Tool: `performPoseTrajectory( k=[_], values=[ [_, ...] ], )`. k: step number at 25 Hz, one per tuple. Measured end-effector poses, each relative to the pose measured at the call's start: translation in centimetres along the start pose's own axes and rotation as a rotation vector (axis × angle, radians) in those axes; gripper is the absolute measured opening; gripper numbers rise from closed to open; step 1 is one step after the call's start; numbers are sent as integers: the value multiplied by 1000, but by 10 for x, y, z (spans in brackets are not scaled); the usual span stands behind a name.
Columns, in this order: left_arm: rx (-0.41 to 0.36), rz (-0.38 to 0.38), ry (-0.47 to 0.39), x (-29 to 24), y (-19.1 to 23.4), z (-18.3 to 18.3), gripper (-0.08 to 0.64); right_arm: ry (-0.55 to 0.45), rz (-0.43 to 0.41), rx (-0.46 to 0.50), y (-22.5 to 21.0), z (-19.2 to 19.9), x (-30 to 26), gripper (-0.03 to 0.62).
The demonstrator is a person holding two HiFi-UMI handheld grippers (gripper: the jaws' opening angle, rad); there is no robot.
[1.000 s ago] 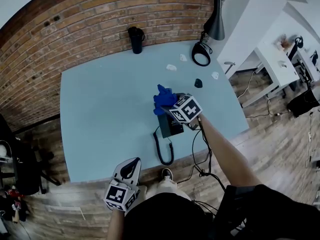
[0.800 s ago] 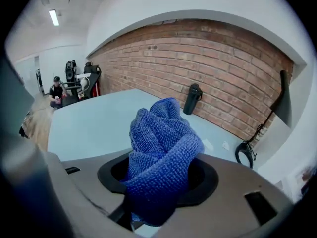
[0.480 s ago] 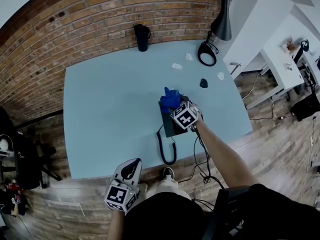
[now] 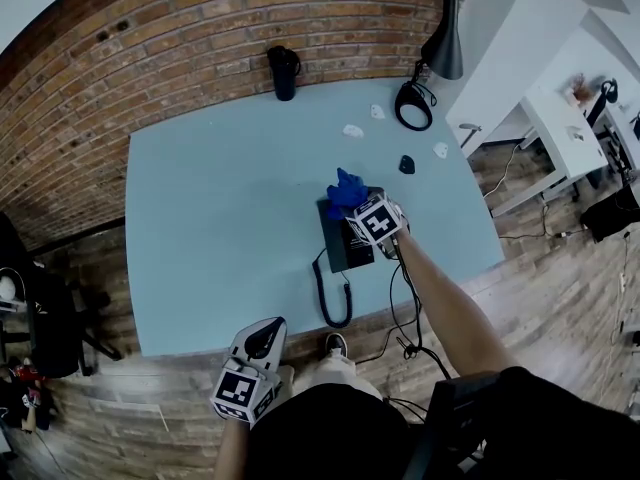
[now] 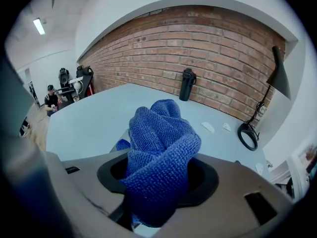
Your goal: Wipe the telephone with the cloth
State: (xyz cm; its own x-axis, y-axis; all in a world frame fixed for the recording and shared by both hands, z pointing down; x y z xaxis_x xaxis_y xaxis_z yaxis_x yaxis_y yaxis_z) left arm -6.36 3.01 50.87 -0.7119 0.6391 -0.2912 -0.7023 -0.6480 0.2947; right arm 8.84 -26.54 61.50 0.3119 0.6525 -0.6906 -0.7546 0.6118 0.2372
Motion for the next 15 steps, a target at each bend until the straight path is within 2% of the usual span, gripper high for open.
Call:
performPoseTrajectory(
  k=[9, 15],
  values=[
    [0, 1, -9, 2, 1, -1, 0, 9, -25, -128, -5, 9, 4, 227],
    [1, 9, -9, 3, 2, -1, 0, 12, -30, -149, 4, 24, 11, 227]
  ],
)
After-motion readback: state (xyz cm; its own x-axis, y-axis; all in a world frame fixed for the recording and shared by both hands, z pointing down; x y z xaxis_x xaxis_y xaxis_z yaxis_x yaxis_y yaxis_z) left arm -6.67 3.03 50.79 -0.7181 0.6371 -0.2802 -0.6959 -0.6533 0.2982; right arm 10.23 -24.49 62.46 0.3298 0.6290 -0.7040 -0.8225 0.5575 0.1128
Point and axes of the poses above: the fingertips, and each gripper's own axes: x backward along the fingers, y to its left, z out of its underside, the point moved 2 cm from there along x, backward along the fingers, and after that the axes turned 11 degrees about z, right-handed, at the moved point
